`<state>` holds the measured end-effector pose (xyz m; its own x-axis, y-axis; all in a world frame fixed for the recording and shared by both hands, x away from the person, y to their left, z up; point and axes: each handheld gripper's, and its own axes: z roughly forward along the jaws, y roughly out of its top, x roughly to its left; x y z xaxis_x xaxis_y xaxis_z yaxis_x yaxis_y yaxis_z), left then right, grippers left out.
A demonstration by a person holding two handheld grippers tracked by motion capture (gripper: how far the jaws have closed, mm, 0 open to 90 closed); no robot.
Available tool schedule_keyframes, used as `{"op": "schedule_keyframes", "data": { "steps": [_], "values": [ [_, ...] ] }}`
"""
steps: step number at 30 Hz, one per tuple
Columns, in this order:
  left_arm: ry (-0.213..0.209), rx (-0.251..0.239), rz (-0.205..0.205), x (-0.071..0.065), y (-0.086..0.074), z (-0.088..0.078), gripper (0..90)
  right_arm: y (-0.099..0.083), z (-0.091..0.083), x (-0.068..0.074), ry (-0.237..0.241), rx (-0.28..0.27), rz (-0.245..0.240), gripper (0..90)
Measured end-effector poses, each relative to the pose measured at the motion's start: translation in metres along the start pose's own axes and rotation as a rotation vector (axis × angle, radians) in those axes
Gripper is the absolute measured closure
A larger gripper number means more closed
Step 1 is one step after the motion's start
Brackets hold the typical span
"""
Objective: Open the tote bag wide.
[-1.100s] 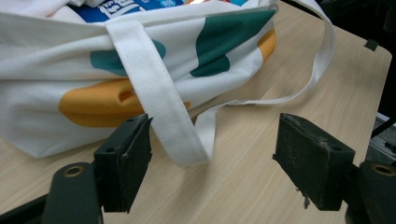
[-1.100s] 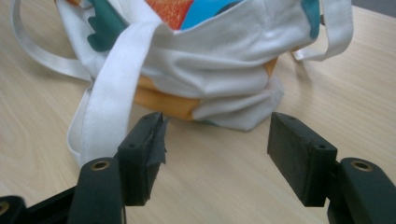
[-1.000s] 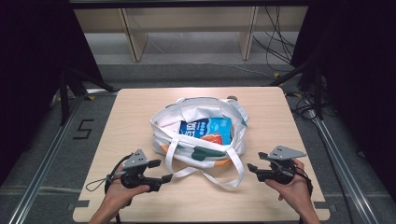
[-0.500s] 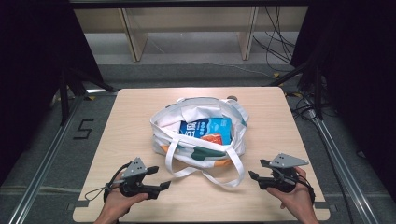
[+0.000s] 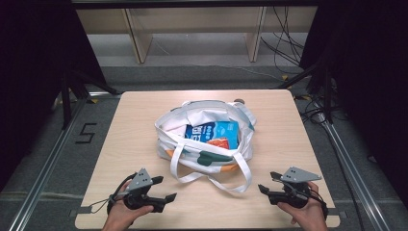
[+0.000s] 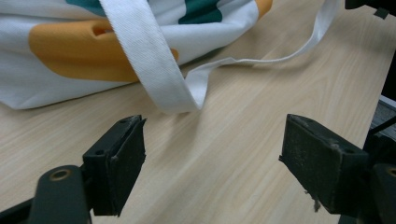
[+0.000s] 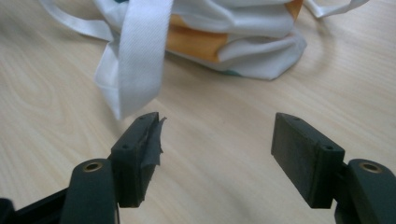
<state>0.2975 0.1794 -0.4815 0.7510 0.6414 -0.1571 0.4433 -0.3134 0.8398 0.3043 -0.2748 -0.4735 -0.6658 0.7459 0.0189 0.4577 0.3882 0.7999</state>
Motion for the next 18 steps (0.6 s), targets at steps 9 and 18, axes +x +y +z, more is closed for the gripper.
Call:
{"op": "schedule_keyframes", "data": {
  "steps": [9,18],
  "values": [
    [-0.01,0.03,0.023,-0.012,-0.01,0.006,20.9,-0.014,-0.007,0.015,0.03,0.028,0.062,30.2],
    [-0.005,0.059,0.038,-0.012,-0.011,0.006,20.9,-0.02,-0.007,0.02,0.051,0.031,0.012,29.8]
  ]
}}
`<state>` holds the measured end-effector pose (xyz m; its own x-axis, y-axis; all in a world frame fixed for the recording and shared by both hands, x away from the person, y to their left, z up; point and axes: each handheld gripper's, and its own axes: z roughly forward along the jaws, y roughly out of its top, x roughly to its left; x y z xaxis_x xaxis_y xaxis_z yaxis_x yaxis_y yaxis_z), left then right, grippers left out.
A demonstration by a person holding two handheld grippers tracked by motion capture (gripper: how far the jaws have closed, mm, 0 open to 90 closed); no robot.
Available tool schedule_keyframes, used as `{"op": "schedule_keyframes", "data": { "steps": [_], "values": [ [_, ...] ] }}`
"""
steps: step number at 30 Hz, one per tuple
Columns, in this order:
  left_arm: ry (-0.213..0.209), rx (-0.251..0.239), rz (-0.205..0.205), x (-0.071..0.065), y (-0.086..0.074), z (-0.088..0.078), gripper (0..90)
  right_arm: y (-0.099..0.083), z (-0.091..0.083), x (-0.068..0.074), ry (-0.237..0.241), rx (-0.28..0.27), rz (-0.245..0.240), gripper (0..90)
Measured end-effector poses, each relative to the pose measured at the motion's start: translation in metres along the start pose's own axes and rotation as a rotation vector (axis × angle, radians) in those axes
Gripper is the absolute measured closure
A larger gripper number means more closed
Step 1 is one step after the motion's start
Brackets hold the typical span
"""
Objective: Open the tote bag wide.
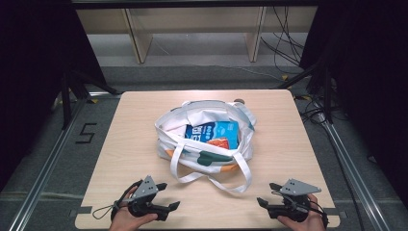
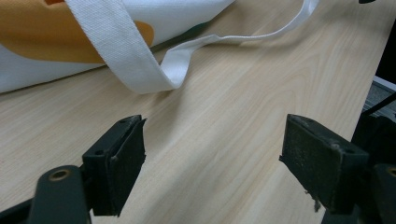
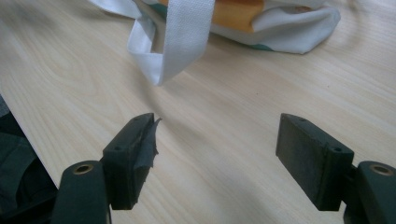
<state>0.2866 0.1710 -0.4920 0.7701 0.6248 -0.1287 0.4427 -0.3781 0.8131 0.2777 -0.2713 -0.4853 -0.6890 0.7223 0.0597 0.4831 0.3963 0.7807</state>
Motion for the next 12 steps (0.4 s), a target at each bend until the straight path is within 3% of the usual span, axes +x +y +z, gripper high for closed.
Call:
{"op": "schedule_keyframes", "data": {
  "steps": [3,4,9,11,12],
  "values": [
    [-0.001,-0.012,-0.003,0.0,-0.0002,0.0008,20.9,-0.0002,0.0001,0.0009,-0.002,0.009,0.012,29.7],
    [0.001,-0.008,0.029,0.0021,0.0,0.0005,20.9,-0.0004,0.0005,0.0004,-0.006,0.01,0.004,29.7],
    [-0.004,0.001,-0.002,0.0009,-0.0012,0.0016,20.4,-0.0005,0.0021,-0.001,0.003,0.007,-0.016,29.7],
    [-0.002,-0.014,0.006,0.0015,-0.0012,0.0022,20.4,-0.0005,0.0022,-0.001,0.002,0.006,-0.012,29.7],
    [-0.004,-0.008,-0.012,0.0012,-0.0012,0.0019,20.4,-0.0006,0.0022,-0.001,0.001,0.006,-0.01,29.7]
  ]
}}
